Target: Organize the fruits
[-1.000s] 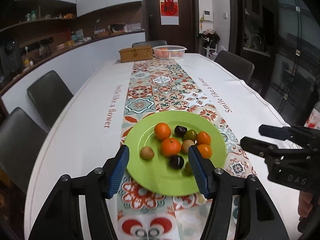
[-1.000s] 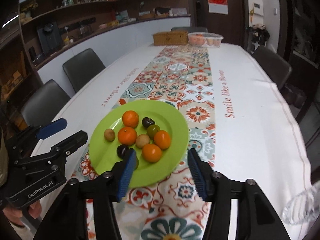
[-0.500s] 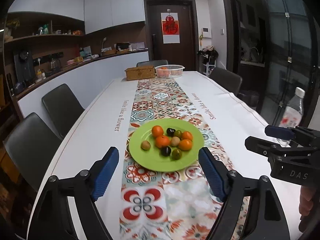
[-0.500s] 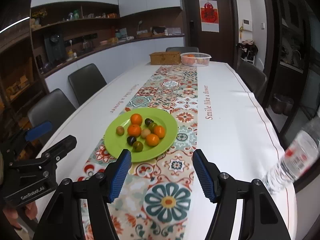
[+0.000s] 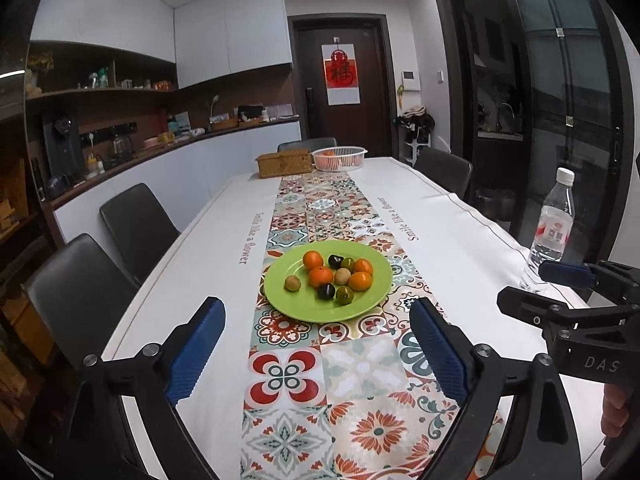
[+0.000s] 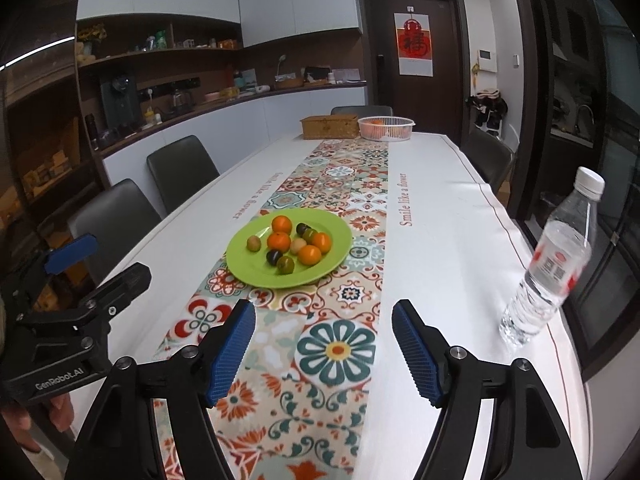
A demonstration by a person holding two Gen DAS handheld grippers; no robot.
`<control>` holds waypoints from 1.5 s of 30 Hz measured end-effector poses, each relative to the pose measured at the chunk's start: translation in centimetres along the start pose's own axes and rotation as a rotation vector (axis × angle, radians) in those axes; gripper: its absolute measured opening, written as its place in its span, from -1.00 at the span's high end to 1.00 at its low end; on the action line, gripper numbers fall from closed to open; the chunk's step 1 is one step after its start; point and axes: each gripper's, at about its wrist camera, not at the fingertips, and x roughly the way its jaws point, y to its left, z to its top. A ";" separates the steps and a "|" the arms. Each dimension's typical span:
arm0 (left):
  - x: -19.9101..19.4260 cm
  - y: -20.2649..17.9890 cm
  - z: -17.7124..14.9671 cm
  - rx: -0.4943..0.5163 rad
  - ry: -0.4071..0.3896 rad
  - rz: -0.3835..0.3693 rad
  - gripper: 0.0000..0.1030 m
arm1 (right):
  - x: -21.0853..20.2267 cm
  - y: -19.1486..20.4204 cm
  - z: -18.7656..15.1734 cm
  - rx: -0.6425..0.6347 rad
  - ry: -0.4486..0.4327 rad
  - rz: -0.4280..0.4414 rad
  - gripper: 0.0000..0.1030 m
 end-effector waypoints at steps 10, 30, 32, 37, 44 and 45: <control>-2.6 -0.3 -0.4 -0.005 -0.014 -0.016 -0.86 | -2.7 0.3 -0.9 -0.012 -0.042 -0.005 -0.39; -4.7 -0.7 -0.6 0.008 -0.040 -0.025 -0.88 | -4.9 1.1 -1.6 -0.027 -0.073 0.002 -0.39; -4.9 -0.7 -0.5 0.010 -0.042 -0.025 -0.89 | -5.1 1.1 -1.6 -0.031 -0.078 -0.001 -0.39; -5.1 -0.6 -0.5 0.008 -0.040 -0.025 -0.92 | -5.4 1.3 -1.4 -0.035 -0.084 -0.009 -0.39; -5.3 -0.3 -0.3 -0.001 -0.046 -0.014 -0.99 | -5.5 1.5 -1.3 -0.044 -0.090 -0.016 -0.39; -5.4 -0.3 -0.3 0.000 -0.048 -0.013 -0.99 | -5.5 1.5 -1.3 -0.043 -0.089 -0.014 -0.39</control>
